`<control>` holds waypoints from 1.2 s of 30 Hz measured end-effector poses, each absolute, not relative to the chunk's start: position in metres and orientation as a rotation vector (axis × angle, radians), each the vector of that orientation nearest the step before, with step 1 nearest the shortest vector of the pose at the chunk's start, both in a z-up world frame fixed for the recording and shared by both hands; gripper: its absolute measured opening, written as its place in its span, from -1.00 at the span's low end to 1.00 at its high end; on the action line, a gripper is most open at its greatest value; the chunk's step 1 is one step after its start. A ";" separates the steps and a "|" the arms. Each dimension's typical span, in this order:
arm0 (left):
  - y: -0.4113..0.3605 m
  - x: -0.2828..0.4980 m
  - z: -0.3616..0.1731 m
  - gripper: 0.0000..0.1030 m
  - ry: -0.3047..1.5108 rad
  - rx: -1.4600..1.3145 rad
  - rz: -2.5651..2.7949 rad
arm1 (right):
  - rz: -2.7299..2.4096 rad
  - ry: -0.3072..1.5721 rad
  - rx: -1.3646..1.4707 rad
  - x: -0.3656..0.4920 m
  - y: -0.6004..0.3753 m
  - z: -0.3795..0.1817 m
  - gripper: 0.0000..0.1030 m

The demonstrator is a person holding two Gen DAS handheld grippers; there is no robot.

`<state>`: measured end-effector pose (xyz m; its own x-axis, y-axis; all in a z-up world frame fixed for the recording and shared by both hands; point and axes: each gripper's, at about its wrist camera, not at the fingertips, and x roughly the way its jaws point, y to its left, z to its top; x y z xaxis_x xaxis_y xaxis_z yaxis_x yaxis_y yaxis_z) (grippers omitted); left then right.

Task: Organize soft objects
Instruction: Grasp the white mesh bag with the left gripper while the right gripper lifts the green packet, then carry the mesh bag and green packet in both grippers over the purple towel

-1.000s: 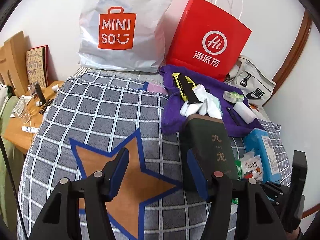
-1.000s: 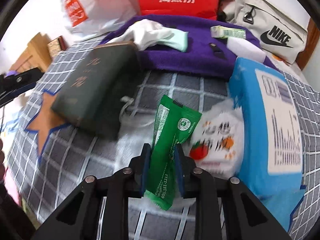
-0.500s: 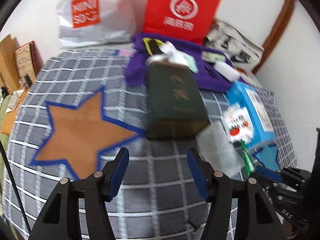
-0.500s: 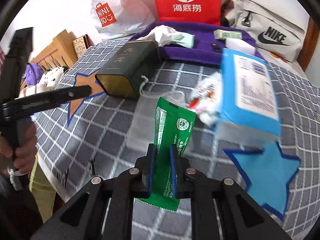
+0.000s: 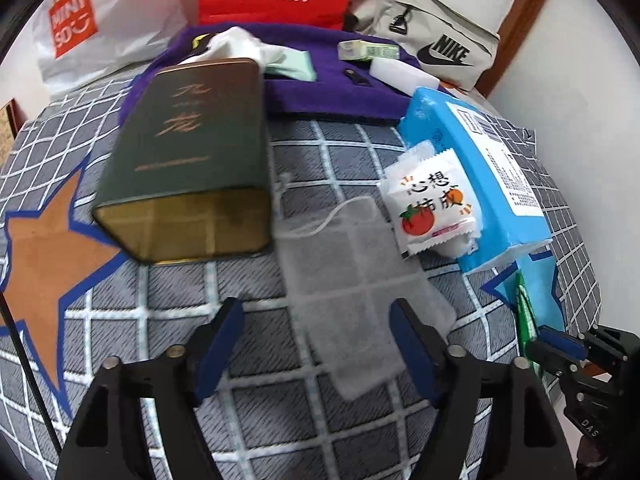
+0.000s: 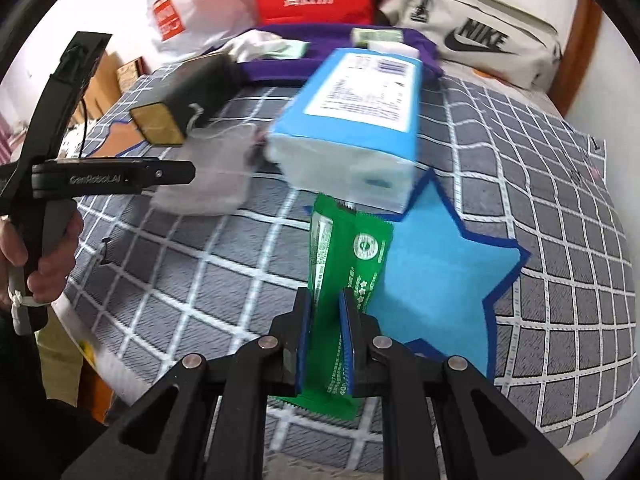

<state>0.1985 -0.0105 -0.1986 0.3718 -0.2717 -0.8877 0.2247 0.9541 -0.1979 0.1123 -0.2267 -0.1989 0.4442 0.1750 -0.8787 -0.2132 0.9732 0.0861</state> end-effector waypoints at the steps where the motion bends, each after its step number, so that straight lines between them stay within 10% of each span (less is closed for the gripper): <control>1: -0.013 0.199 -0.200 0.62 1.151 -0.052 -0.318 | 0.242 1.079 -0.044 0.113 -0.228 -0.202 -0.70; 22: -0.069 0.200 -0.211 0.89 1.093 0.149 -0.247 | 0.189 1.007 0.029 0.116 -0.246 -0.206 0.35; 30: -0.071 0.193 -0.201 -0.17 1.046 0.156 -0.271 | 0.179 0.995 0.037 0.113 -0.235 -0.219 0.46; 36: -0.058 0.190 -0.198 -0.85 1.071 0.108 -0.310 | 0.132 0.965 0.045 0.114 -0.239 -0.218 -0.12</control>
